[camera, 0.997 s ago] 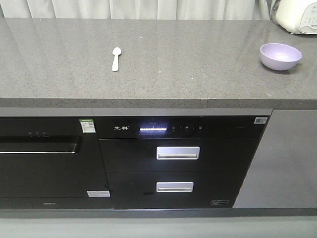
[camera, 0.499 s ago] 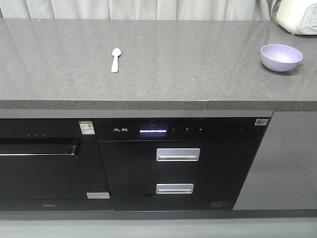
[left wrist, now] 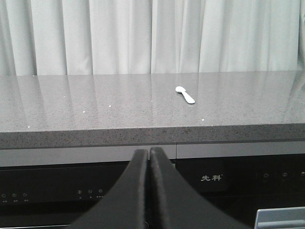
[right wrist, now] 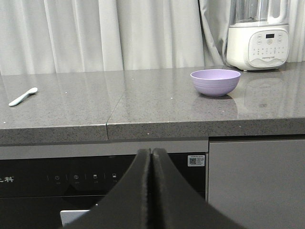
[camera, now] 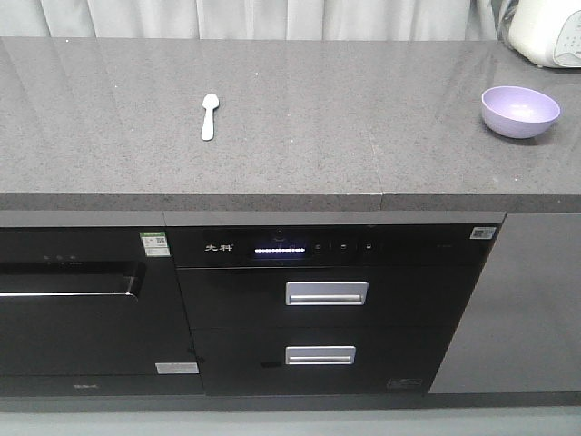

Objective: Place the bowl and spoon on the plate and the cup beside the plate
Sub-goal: 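Approach the counter edge, bringing both grippers above the countertop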

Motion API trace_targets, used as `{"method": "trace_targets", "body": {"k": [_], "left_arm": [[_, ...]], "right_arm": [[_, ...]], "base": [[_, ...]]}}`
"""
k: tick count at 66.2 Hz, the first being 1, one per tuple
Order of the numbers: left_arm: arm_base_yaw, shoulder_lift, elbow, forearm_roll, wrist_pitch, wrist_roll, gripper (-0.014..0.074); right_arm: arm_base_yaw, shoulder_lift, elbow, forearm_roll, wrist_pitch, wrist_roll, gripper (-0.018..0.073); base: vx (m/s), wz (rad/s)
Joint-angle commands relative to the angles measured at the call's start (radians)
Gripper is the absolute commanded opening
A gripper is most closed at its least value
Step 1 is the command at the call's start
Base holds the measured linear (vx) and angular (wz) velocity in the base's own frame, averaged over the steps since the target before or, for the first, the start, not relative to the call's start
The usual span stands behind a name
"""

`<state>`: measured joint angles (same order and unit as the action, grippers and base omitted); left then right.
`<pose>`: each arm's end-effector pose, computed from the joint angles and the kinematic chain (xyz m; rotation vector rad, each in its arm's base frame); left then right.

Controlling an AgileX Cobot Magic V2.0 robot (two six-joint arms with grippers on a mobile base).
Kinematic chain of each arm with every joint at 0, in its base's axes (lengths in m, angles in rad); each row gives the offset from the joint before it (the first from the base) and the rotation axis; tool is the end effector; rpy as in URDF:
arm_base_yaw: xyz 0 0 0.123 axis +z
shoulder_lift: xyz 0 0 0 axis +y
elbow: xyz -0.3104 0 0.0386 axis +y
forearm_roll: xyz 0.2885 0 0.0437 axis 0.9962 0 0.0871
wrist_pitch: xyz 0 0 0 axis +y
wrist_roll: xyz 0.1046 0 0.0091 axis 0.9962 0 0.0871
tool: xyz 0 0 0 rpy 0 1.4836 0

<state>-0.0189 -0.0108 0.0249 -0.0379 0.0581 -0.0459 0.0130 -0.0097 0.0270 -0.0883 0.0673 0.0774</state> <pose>0.0833 -0.0018 0.1994 -0.0487 1.5556 -0.0828 0.0834 0.0005 0.1975 -0.0139 1.5679 -0.0028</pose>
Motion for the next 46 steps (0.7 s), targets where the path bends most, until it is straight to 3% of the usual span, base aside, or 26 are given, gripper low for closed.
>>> {"method": "trace_targets", "body": {"k": [1, 46], "left_arm": [[0.000, 0.004, 0.030, -0.001, -0.068, -0.005, -0.0006], [0.000, 0.004, 0.030, -0.001, -0.068, -0.005, -0.0006]], "right_arm": [[-0.006, 0.006, 0.016, -0.011, -0.076, -0.009, -0.0005], [-0.006, 0.006, 0.016, -0.011, -0.076, -0.009, -0.0005]], "base": [[0.06, 0.00], [0.06, 0.00]]}}
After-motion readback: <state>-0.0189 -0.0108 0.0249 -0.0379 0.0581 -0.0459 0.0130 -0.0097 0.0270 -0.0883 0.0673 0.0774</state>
